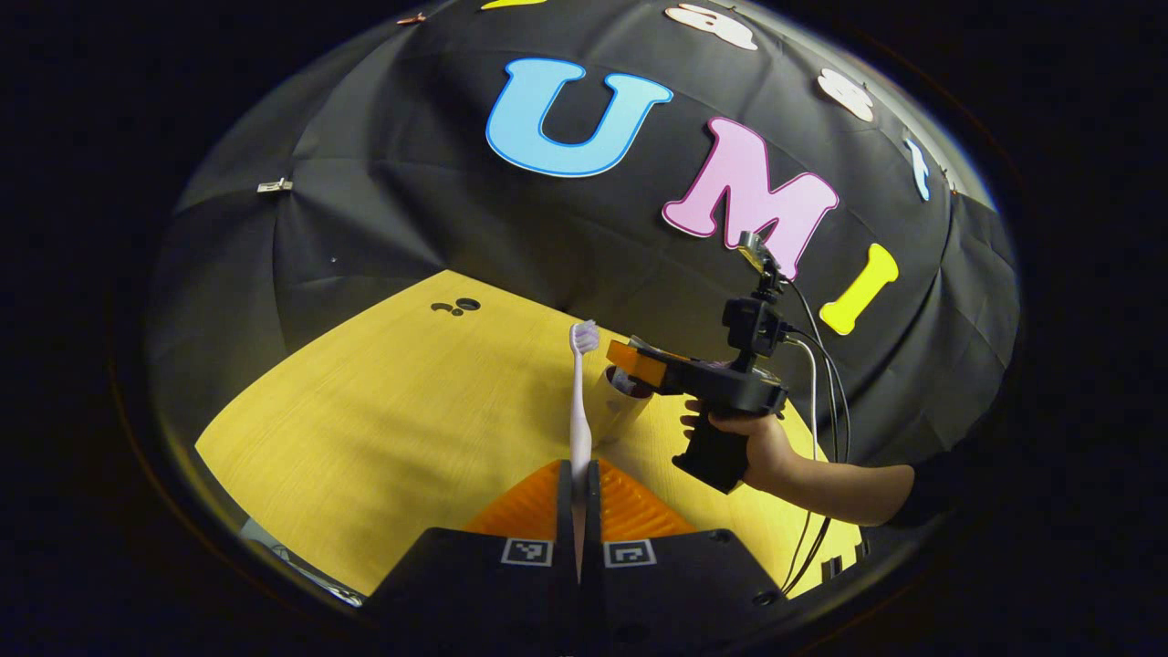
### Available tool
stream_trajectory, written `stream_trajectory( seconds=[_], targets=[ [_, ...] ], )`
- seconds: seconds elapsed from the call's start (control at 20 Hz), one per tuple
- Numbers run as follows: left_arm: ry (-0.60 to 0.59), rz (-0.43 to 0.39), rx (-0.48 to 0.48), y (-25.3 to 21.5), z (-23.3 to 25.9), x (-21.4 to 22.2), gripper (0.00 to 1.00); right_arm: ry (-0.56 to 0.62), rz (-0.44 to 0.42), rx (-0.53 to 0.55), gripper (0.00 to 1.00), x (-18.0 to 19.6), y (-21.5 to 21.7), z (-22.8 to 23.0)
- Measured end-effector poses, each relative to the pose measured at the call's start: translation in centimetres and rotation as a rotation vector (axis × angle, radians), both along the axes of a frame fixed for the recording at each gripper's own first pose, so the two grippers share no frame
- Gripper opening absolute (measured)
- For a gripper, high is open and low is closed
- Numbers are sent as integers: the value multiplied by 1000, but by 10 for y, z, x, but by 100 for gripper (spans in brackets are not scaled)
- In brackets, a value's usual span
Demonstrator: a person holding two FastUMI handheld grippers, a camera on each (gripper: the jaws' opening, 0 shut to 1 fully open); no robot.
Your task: Put the toothbrush and toothpaste on the desktop into the cup, then pick up the cup and place it on the coaster on the desktop.
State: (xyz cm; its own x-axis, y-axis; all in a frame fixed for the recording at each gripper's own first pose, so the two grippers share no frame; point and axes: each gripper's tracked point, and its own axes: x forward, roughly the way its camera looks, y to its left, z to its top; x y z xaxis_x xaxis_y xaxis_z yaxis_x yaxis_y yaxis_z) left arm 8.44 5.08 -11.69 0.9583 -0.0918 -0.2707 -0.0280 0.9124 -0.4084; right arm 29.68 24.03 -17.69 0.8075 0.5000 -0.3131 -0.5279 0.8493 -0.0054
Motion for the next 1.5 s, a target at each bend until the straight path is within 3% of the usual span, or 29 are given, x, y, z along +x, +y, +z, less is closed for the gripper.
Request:
stream_trajectory(
  seconds=[0.1,0.2,0.25,0.3,0.8,0.9,0.95,1.05,1.5],
  targets=[
    [-16,-7,0,-3,4,6,6,6,8,16,100,-14,-9,12],
    [-47,-20,-3,-9,16,19,6,-15,9,18,99,-26,-23,30],
    [-67,-26,-6,-12,22,30,1,-30,4,10,98,-30,-34,38],
    [-90,-32,-7,-14,29,41,6,-38,-3,0,99,-35,-45,42],
    [-301,-86,62,-25,76,152,6,-38,-145,-53,98,-52,-166,63],
    [-325,-101,80,-26,75,174,6,-35,-175,-57,98,-53,-184,65],
    [-334,-105,88,-24,74,184,1,-42,-192,-62,98,-53,-193,68],
    [-355,-112,93,-23,70,203,6,-53,-227,-68,98,-54,-209,70],
    [-440,-156,14,-24,37,271,6,-31,-354,-66,98,-59,-247,56]
  ],
)
